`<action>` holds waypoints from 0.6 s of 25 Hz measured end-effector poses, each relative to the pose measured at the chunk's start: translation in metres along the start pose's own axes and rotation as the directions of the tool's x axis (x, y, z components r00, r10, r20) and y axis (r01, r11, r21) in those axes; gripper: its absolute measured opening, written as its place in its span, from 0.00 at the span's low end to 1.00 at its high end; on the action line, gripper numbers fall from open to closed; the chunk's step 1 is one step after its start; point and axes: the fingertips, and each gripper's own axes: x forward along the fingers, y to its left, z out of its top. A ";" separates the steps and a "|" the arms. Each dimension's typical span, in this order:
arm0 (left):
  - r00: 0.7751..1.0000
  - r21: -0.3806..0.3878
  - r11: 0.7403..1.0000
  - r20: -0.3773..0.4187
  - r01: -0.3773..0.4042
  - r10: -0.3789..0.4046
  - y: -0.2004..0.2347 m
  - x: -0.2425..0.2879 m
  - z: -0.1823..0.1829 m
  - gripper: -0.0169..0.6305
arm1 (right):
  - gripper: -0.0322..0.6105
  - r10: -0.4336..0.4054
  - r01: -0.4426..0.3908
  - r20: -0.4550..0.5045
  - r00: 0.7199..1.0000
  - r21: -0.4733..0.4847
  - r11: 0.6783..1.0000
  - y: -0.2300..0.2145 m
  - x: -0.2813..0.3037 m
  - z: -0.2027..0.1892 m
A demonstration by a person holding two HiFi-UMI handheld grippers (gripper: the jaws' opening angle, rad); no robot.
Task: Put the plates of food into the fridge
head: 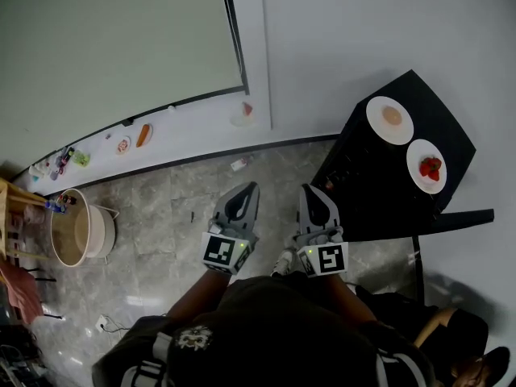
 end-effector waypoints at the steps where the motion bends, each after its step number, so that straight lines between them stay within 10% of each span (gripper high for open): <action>1: 1.000 0.009 1.000 -0.002 0.006 -0.006 0.000 0.004 -0.001 0.06 | 0.09 0.002 -0.002 -0.001 1.000 -0.006 1.000 -0.006 0.003 0.000; 15: 0.985 0.019 0.985 -0.044 0.169 -0.168 -0.022 0.082 -0.005 0.06 | 0.09 -0.141 0.143 0.037 0.989 -0.059 0.988 -0.072 0.020 0.012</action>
